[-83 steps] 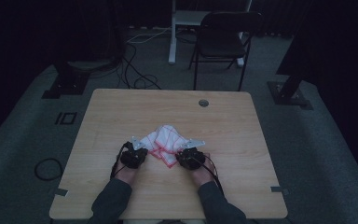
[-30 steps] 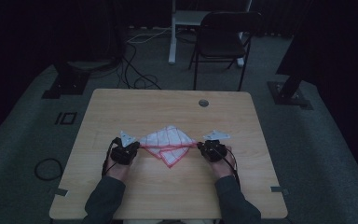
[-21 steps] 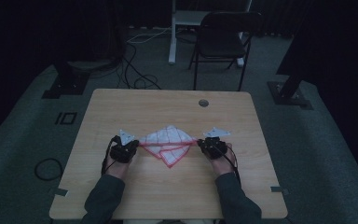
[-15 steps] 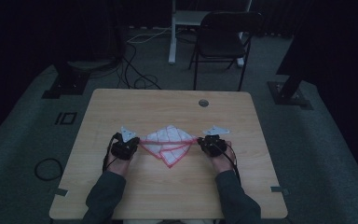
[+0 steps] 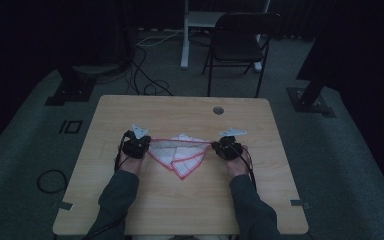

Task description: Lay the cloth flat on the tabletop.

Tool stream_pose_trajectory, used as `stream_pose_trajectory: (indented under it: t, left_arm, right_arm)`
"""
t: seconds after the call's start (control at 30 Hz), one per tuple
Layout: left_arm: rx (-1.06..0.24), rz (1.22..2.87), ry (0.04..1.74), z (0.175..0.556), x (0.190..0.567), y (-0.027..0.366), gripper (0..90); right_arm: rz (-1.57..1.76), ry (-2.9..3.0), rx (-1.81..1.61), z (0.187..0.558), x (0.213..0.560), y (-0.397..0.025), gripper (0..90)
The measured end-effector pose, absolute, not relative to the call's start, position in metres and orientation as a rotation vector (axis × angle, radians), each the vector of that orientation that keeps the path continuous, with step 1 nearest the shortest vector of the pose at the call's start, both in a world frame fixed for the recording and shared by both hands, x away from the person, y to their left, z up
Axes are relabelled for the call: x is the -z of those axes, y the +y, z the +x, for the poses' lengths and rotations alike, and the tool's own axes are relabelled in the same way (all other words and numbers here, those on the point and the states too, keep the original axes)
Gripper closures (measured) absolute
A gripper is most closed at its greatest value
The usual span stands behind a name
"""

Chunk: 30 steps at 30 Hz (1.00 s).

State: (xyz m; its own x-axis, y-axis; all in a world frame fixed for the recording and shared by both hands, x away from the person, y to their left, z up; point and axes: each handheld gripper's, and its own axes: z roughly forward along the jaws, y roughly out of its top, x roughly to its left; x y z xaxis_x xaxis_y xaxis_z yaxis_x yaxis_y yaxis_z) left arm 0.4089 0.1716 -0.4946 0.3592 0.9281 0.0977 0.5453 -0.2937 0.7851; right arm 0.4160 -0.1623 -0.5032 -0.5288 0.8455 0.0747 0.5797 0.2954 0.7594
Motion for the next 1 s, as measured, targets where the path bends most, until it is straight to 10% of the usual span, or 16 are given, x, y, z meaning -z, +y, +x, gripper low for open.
stream_pose_trajectory:
  t: [1.0]
  left_arm:
    - [-0.664, 1.947, 1.252, 0.391, 0.505, 0.160, 66.8]
  right_arm:
    - [1.372, 2.235, -1.019, 0.439, 0.510, -0.154, 86.7]
